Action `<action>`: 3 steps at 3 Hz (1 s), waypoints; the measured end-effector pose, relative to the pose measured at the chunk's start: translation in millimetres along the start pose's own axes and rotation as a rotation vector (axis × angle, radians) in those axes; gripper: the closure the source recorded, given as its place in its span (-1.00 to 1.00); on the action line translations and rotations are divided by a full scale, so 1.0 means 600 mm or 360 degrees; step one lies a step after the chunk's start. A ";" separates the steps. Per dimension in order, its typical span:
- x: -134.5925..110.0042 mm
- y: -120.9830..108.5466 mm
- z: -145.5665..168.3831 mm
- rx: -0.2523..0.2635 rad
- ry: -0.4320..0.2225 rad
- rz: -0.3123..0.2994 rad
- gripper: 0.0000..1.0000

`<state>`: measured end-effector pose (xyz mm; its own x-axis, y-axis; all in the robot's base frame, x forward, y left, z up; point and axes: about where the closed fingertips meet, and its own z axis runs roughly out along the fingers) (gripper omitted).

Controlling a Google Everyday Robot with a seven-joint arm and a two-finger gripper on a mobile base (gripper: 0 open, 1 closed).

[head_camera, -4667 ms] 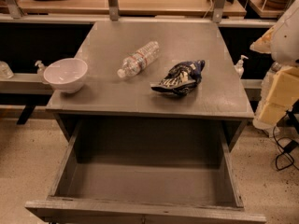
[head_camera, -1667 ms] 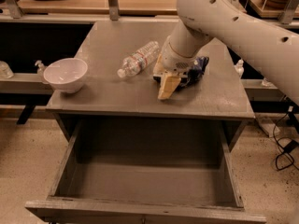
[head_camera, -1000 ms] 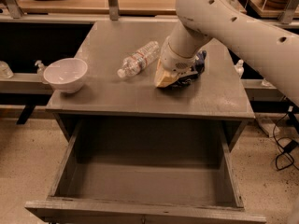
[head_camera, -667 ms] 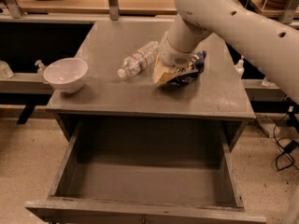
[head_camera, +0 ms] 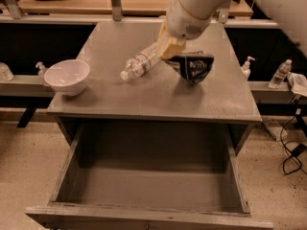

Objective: Place blue chip bag into top drawer

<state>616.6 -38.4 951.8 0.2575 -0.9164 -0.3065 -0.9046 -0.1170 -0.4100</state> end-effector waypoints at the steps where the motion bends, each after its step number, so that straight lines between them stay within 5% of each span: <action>1: -0.046 -0.006 -0.102 0.0165 -0.0077 -0.0059 1.00; 3: -0.128 0.011 -0.244 0.0371 -0.0298 -0.0233 1.00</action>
Offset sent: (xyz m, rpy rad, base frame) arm -0.0867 0.0038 0.1736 0.2443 -0.2968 0.1295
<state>541.1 -24.8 1098.5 0.4566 -0.8074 -0.3738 -0.7568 -0.1316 -0.6402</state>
